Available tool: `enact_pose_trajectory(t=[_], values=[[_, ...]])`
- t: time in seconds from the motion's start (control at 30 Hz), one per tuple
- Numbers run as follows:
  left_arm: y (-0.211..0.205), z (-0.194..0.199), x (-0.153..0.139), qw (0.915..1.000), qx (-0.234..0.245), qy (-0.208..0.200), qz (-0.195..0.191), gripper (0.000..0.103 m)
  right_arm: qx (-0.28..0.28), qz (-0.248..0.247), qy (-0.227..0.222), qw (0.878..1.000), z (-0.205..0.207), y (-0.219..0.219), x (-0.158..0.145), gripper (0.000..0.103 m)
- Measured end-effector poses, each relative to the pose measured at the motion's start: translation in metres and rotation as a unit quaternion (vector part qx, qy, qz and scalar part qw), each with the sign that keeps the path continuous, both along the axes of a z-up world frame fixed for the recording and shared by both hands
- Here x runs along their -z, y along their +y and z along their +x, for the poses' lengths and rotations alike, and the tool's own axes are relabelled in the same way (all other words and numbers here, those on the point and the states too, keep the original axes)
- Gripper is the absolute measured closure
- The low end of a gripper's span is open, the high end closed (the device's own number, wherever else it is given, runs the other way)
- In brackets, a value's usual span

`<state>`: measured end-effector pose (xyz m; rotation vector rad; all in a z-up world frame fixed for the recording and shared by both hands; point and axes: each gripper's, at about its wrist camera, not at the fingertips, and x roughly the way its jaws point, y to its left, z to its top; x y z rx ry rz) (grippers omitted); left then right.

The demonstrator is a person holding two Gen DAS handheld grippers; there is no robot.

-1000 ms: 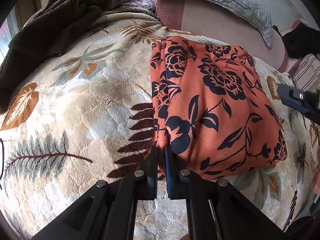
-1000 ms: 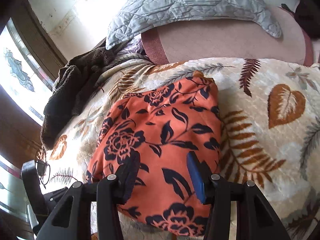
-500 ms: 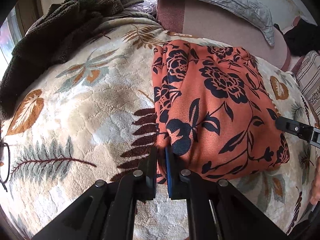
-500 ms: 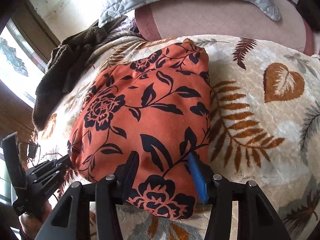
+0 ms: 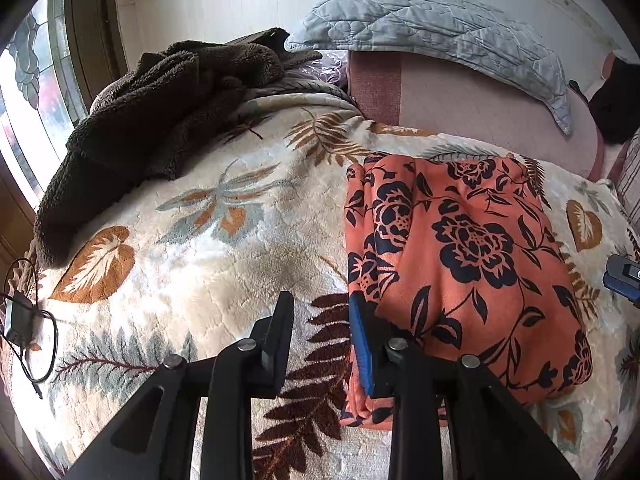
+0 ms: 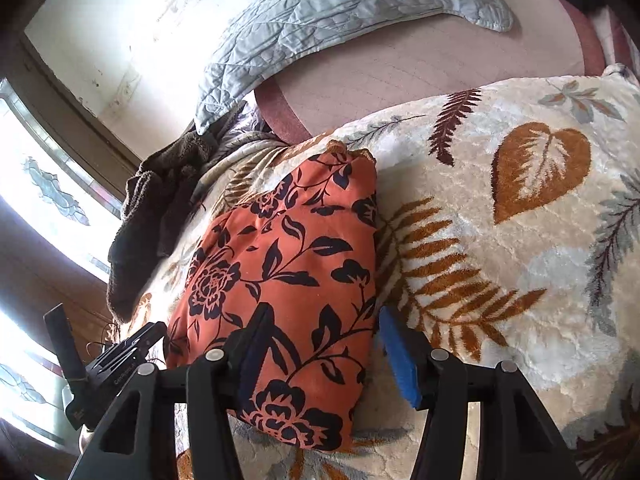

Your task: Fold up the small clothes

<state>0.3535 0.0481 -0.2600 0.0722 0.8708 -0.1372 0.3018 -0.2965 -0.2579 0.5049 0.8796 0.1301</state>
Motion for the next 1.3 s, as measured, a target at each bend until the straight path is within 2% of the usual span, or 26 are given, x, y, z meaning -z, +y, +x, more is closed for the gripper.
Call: enact_pose_trajectory(t=[0.2,0.3,0.37,0.57,0.87,1.03,1.17,1.23,1.3], values=[[-0.013,0.007,0.002,0.9999,0.006,-0.004,0.014,0.068,0.010,0.055,0.012,0.998,0.016,-0.015,0.018,0.039],[-0.014,0.006,0.002,0.9998,0.006,-0.003,0.016,0.065,0.014,0.091,0.011,0.996,0.021,-0.022,0.026,0.032],[-0.014,0.007,0.003,0.9999,0.005,-0.002,0.016,0.063,0.015,0.104,0.011,0.994,0.023,-0.023,0.030,0.032],[-0.013,0.009,0.004,0.9999,-0.002,-0.001,0.015,0.059,0.015,0.117,0.022,0.993,0.032,-0.023,0.042,0.031],[-0.015,0.012,0.008,0.9998,-0.008,0.003,0.017,0.057,0.005,0.147,0.063,0.987,0.046,-0.017,0.070,0.030],[-0.016,0.014,0.012,0.9998,-0.009,0.009,0.017,0.053,-0.006,0.184,0.060,0.981,0.050,-0.009,0.078,0.029],[-0.015,0.014,0.013,0.9997,-0.010,0.013,0.016,0.052,-0.004,0.180,0.052,0.982,0.052,0.000,0.079,0.029],[-0.014,0.015,0.011,0.9997,-0.010,0.017,0.011,0.050,-0.005,0.180,0.049,0.983,0.052,0.003,0.079,0.029],[-0.008,0.016,0.006,0.9995,-0.006,0.025,-0.018,0.048,-0.012,0.175,0.045,0.983,0.054,0.007,0.078,0.028]])
